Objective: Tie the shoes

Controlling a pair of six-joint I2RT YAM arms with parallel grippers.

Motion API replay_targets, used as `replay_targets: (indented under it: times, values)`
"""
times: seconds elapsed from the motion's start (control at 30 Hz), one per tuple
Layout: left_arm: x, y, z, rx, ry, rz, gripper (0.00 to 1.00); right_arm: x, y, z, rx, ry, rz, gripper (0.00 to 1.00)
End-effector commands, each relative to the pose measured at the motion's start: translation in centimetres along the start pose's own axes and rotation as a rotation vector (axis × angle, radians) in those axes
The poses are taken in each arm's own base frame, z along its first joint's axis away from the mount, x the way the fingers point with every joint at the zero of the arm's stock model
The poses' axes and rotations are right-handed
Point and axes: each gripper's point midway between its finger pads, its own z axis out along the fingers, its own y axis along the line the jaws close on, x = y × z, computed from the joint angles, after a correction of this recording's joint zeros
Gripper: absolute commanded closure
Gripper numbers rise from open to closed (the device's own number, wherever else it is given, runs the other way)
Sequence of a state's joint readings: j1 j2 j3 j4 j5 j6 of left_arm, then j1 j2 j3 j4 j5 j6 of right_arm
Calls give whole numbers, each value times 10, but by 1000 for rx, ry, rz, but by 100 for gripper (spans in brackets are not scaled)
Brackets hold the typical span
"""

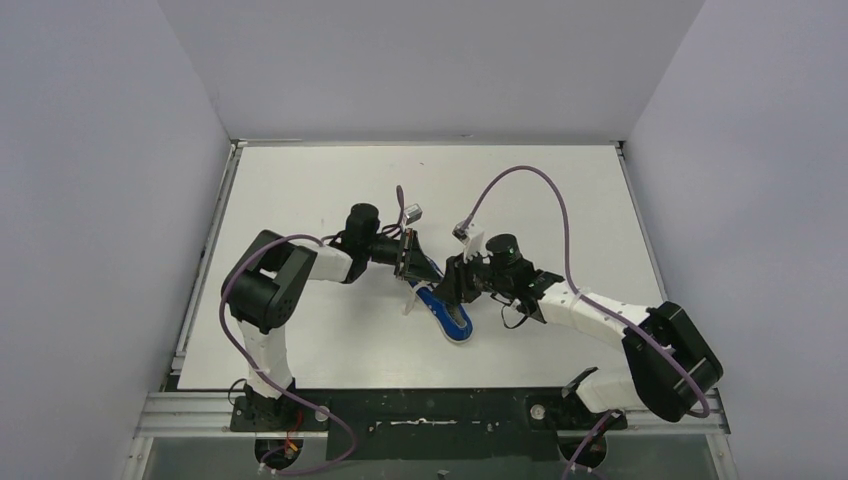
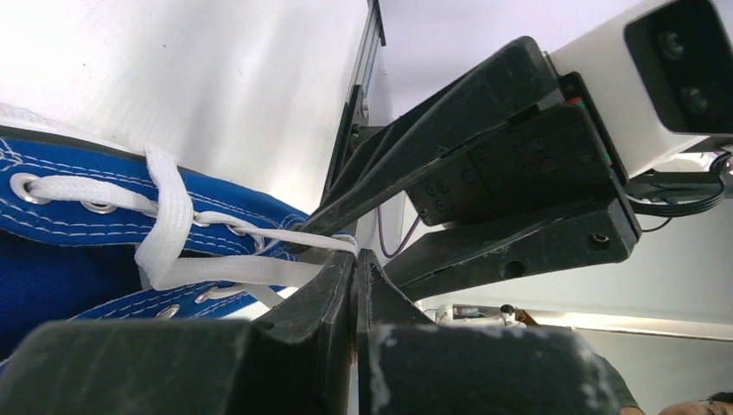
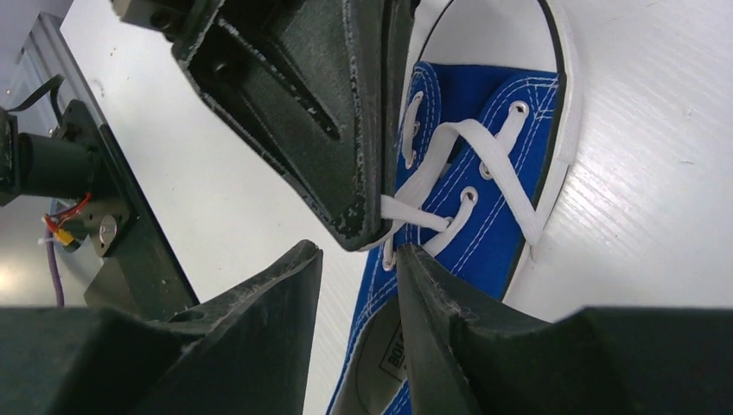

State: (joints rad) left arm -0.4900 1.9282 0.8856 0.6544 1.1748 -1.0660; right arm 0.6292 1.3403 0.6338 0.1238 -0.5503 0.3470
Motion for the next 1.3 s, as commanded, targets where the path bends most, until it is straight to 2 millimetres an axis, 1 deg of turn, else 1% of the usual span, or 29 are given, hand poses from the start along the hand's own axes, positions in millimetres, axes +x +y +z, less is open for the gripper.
replay_targets:
  times: [0.0, 0.13, 0.2, 0.27, 0.37, 0.4, 0.43, 0.47, 0.5, 0.53, 0.57, 0.6, 0.63, 0.67, 0.7, 0.73, 0.77, 0.8, 0.87, 0.93, 1.0, 1.03, 1.07, 1.1, 1.17, 1.23, 1.27]
  values:
    - [-5, -12, 0, 29, -4, 63, 100, -41, -1, 10, 20, -184, -14, 61]
    - [-5, -13, 0, 29, -4, 62, 100, -45, -11, 9, 77, -228, -10, 61]
    - [-4, -12, 0, 29, 0, 59, 100, -46, -14, 9, 85, -249, -8, 61]
    - [-3, -12, 0, 28, 0, 56, 100, -47, -14, 10, 84, -263, -6, 62]
    - [-2, -12, 0, 28, -1, 54, 100, -50, -11, 13, 76, -288, -13, 66]
    - [-2, -12, 0, 27, -1, 54, 100, -52, -11, 13, 77, -309, -9, 71]
    - [-2, -11, 0, 25, -4, 53, 100, -55, -9, 13, 68, -329, -5, 82]
    - [-3, -10, 0, 21, -10, 51, 100, -57, -8, 14, 59, -336, 5, 97]
    - [-3, -9, -1, 17, -16, 49, 100, -56, -6, 16, 45, -324, 17, 100]
    - [-4, -7, -1, 12, -22, 48, 100, -54, -2, 16, 27, -308, 17, 100]
    - [-5, -6, -2, 7, -29, 48, 100, -51, 3, 14, 14, -284, 16, 100]
    - [-6, -3, -2, -3, -37, 42, 100, -43, 2, 9, 47, -226, 46, 100]
    - [-8, 1, -3, -19, -46, 45, 100, -33, -4, 2, 116, -136, 92, 100]
    - [-9, 4, -4, -37, -54, 45, 100, -12, -8, -11, 188, -5, 135, 100]
    - [-10, 7, -4, -57, -59, 48, 100, 2, -8, -24, 236, 102, 161, 100]
    - [-10, 10, -5, -77, -61, 57, 100, 25, -8, -42, 294, 241, 204, 100]
    - [-11, 14, -5, -96, -61, 54, 100, 36, -3, -55, 307, 331, 231, 100]
    - [-12, 15, -5, -106, -63, 54, 100, 41, 6, -62, 289, 394, 250, 100]
    - [-15, 15, -3, -107, -64, 59, 100, 49, 29, -70, 213, 497, 341, 100]
    - [-17, 17, -4, -120, -61, 63, 100, 44, 61, -73, 58, 570, 457, 100]
    - [-17, 18, -4, -139, -52, 71, 100, 39, 89, -80, -75, 664, 606, 100]
    - [-18, 18, -4, -143, -48, 74, 100, 35, 101, -85, -134, 704, 647, 98]
    - [-19, 18, -4, -145, -45, 76, 100, 28, 106, -87, -171, 722, 668, 95]
    - [-19, 18, -4, -148, -41, 75, 100, 20, 110, -88, -205, 718, 684, 91]
    - [-18, 20, -4, -159, -30, 73, 100, 1, 107, -84, -256, 655, 728, 85]
    - [-18, 20, -5, -159, -25, 71, 100, -16, 89, -80, -247, 558, 761, 76]
    - [-19, 19, -5, -157, -25, 75, 100, -25, 79, -78, -230, 495, 731, 72]
